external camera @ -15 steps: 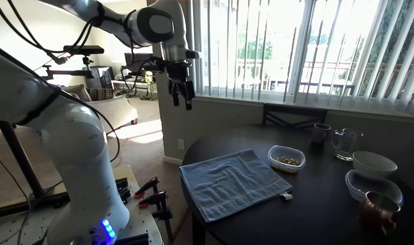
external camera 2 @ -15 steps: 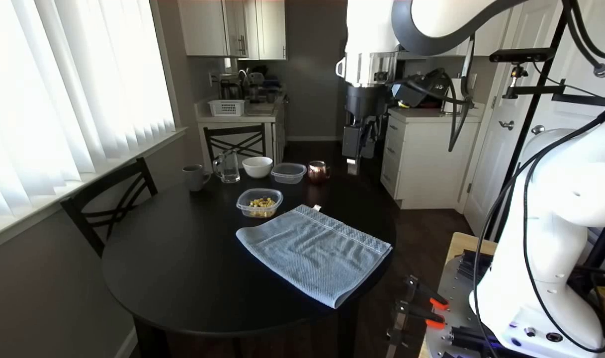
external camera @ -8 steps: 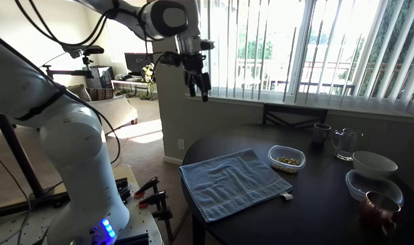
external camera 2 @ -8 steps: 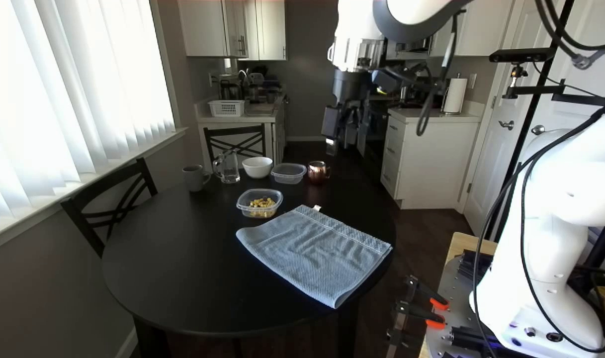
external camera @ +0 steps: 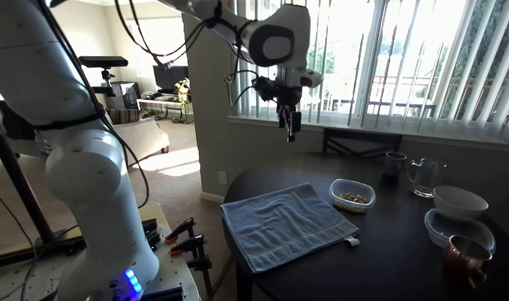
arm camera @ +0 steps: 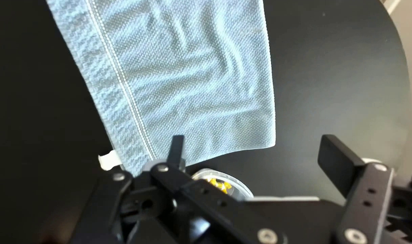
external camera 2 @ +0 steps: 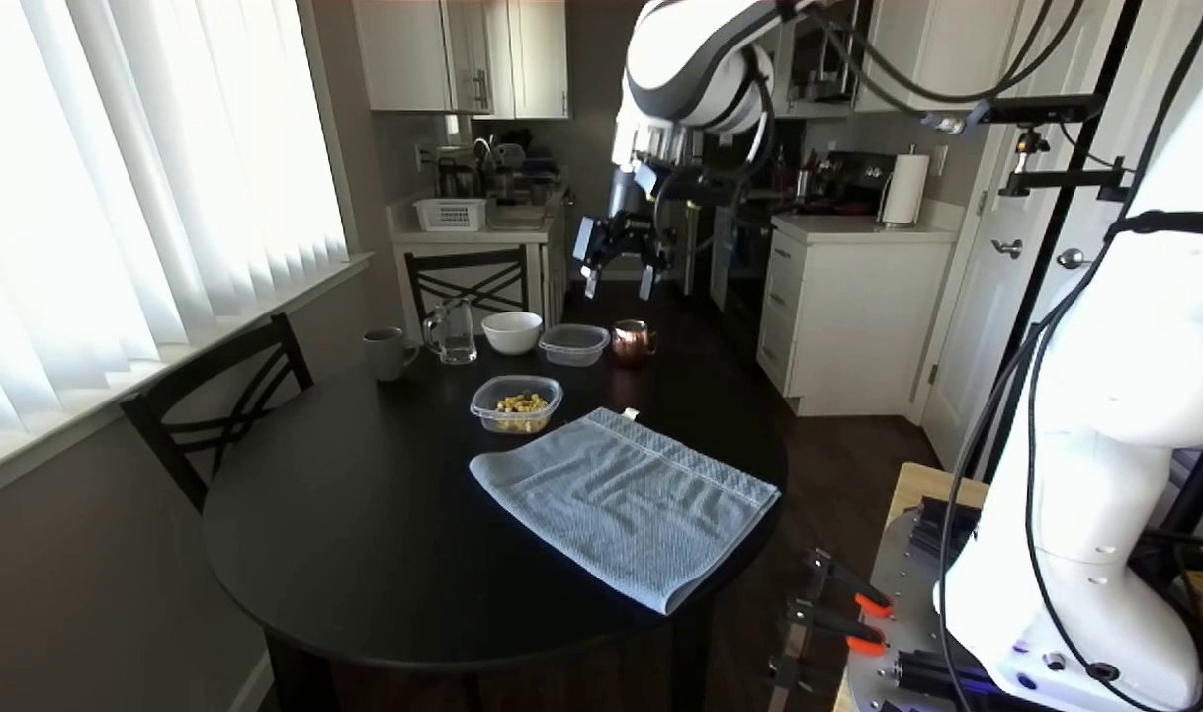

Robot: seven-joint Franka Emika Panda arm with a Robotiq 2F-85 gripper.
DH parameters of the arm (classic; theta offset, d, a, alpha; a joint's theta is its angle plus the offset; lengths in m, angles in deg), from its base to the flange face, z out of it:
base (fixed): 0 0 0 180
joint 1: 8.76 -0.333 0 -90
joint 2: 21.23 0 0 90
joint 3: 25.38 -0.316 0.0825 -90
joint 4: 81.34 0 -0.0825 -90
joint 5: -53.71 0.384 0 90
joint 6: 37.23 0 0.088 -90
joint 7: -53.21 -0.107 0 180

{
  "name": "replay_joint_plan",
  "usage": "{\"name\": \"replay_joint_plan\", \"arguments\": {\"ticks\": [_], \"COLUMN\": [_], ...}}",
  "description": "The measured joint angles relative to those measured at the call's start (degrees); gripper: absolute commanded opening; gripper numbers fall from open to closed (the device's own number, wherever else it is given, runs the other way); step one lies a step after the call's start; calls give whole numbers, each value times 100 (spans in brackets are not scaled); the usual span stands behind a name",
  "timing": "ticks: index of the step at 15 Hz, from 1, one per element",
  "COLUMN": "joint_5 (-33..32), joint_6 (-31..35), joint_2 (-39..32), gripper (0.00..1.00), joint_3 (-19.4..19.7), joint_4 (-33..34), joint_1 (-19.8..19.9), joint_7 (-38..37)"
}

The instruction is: Pour the contents in the bowl on the towel

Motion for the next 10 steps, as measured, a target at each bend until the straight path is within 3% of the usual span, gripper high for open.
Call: {"name": "replay_joint_plan", "arguments": {"ticks": [3,7,10], "joint_5": [242,67,38], "joint_6": [866,2187,2263], "joint_2": [-933,-1724,-1826], "gripper": [100,100,100], "joint_3": [45,287,325], "joint_4": [106,108,117], "joint_1": [22,92,96], "joint_7": [-535,-1285,-1315]}}
